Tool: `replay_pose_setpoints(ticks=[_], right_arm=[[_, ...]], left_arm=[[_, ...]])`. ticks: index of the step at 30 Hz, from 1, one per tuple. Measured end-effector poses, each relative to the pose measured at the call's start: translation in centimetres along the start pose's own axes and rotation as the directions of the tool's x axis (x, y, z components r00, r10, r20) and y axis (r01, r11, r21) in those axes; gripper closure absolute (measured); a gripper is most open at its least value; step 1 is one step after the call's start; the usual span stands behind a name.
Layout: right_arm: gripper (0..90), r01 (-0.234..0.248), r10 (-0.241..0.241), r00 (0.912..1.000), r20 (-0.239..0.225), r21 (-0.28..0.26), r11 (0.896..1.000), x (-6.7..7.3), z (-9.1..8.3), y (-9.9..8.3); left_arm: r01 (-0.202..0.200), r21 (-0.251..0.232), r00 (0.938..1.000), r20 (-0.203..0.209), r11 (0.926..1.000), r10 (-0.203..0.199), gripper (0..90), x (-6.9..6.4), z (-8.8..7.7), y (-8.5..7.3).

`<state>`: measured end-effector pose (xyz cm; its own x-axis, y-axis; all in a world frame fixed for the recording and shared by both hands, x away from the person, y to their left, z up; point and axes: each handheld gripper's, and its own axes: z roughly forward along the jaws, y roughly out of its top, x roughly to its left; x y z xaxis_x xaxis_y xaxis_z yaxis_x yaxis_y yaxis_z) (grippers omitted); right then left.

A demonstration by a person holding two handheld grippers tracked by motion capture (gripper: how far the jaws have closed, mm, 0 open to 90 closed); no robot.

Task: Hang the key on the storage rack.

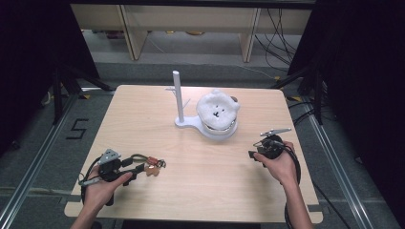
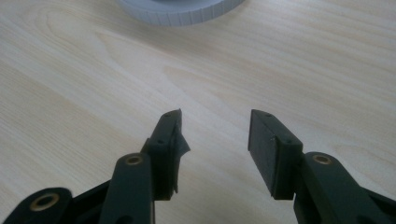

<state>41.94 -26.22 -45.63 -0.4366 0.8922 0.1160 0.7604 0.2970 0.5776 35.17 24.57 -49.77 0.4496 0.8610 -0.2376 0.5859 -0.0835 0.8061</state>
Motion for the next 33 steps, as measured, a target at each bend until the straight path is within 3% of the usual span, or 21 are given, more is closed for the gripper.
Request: replay_pose_setpoints(ticks=[8,9,10,14,15,17,20,22,24,28,29,31,32,33], right_arm=[[58.9,-0.007,0.007,0.9999,-0.011,-0.001,1.0,0.1,-0.2,-0.3],[59.5,-0.005,0.005,0.9999,-0.016,0.008,1.0,0.1,-0.3,-0.3],[59.9,-0.014,0.014,0.9998,-0.014,-0.028,1.0,0.2,-0.1,-0.4],[60.5,-0.005,0.005,0.9999,-0.01,0.0,1.0,0.2,-0.6,-0.3],[60.5,-0.004,0.004,1.0,-0.009,0.003,1.0,0.2,-0.6,-0.3],[60.5,0.0,0.0,0.9999,-0.013,-0.002,1.0,0.2,-0.7,-0.3],[60.5,-0.005,0.005,1.0,-0.009,-0.018,1.0,0.2,-0.6,-0.3],[60.5,0.002,-0.002,1.0,-0.008,0.009,1.0,0.1,-0.9,-0.1],[60.5,0.009,-0.009,0.9999,-0.012,-0.002,1.0,0.1,-0.9,0.0],[60.5,0.016,-0.016,0.9998,-0.01,0.0,1.0,0.1,-1.0,0.2],[60.5,0.015,-0.015,0.9998,-0.01,-0.001,1.0,0.1,-1.0,0.2],[60.5,0.014,-0.014,0.9999,-0.01,-0.002,1.0,0.1,-0.9,0.2],[60.5,0.014,-0.014,0.9998,-0.011,-0.002,1.0,0.1,-0.9,0.2],[60.5,0.014,-0.014,0.9998,-0.012,-0.001,1.0,0.1,-1.0,0.2]], left_arm=[[0.018,0.039,0.9998,0.004,0.9991,-0.019,42.0,-0.3,0.0,0.2],[0.015,0.046,0.9998,0.009,0.9988,-0.016,43.4,-0.4,0.0,0.3],[0.013,0.048,0.9999,0.009,0.9987,-0.014,45.4,-0.5,0.1,0.3],[0.009,0.081,0.9998,0.016,0.9967,-0.01,54.3,-0.8,0.4,0.6],[-0.008,0.101,0.9998,0.019,0.9949,0.006,56.1,-0.8,0.4,0.7],[0.001,0.104,0.9998,0.02,0.9946,-0.003,57.8,-1.2,0.8,0.7],[-0.057,0.134,0.9982,0.028,0.9894,0.053,58.5,-1.5,1.3,0.9],[-0.095,0.155,0.9953,0.034,0.9833,0.091,58.4,-1.6,1.8,1.0],[-0.142,0.196,0.9898,0.039,0.9703,0.137,57.8,-1.6,2.2,1.1],[-0.164,0.195,0.9857,0.068,0.9669,0.154,60.7,-2.1,3.1,1.3],[-0.179,0.205,0.9829,0.079,0.9622,0.166,62.6,-2.2,3.2,1.4],[-0.185,0.213,0.9816,0.087,0.9595,0.17,68.2,-2.4,3.3,1.5],[-0.174,0.211,0.9834,0.087,0.9618,0.159,73.1,-2.5,3.5,1.6],[-0.187,0.225,0.9814,0.085,0.9561,0.172,77.2,-2.5,3.5,1.7]])
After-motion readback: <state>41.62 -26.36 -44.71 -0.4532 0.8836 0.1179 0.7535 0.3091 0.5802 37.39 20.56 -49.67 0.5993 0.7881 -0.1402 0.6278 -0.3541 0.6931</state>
